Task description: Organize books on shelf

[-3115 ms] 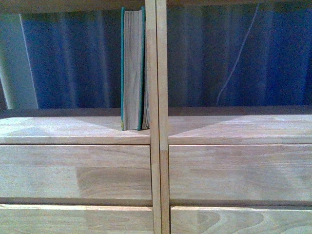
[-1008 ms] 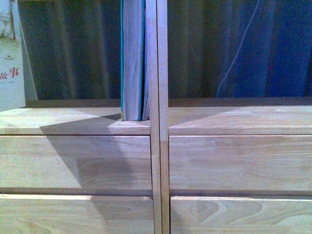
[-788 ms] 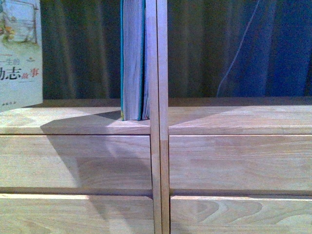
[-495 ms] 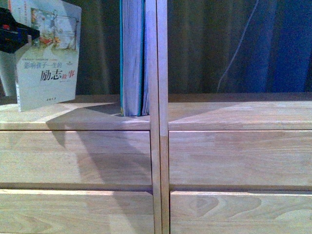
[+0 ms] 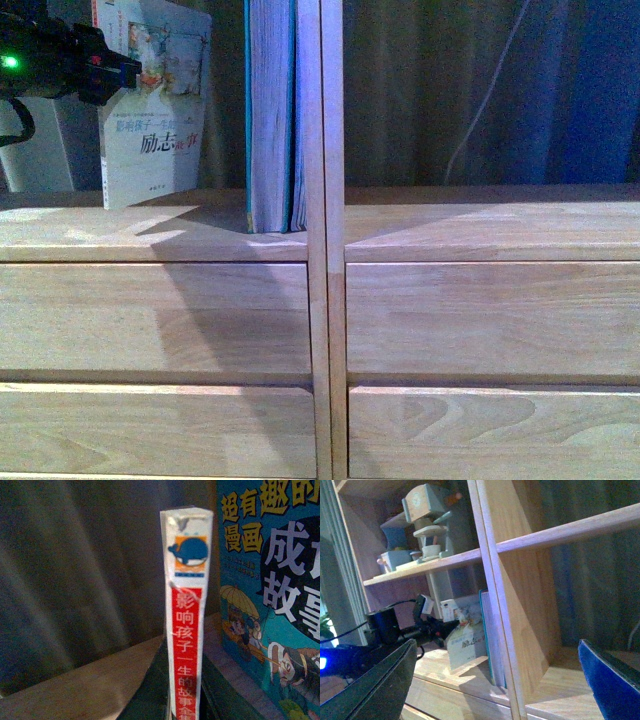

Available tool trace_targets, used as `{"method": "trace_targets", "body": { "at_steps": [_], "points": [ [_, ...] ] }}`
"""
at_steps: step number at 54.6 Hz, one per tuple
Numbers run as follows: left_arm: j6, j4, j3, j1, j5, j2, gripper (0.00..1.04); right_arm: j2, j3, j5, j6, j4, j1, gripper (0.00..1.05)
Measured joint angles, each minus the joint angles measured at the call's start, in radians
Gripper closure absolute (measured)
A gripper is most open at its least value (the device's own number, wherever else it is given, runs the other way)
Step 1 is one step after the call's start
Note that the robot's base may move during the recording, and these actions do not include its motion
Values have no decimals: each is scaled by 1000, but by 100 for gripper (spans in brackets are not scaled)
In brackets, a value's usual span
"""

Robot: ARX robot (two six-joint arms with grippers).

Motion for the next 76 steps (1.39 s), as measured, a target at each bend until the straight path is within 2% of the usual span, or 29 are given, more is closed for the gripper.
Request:
{"method": "trace_targets", "body": {
  "at_steps": [27, 48, 49, 53, 63, 66, 76],
  "points": [
    [-1, 42, 17, -94, -39, 66, 98, 4, 2, -18, 18, 11, 5, 7],
    [23, 68, 2, -112, -85, 72, 98, -7, 2, -21, 29, 18, 6, 7],
    [24, 68, 2, -114, -94, 73, 97, -8, 2, -21, 29, 18, 6, 7],
    [30, 70, 2, -119, -105, 74, 80, -11, 2, -21, 29, 18, 8, 7],
    [32, 87, 2, -124, -125, 77, 53, -10, 2, -18, 30, 24, 12, 7],
    [32, 90, 2, -124, -128, 80, 41, -10, 2, -18, 31, 30, 16, 7],
    [32, 94, -6, -124, -127, 80, 13, -10, 2, -10, 32, 34, 28, 7]
  ]
}}
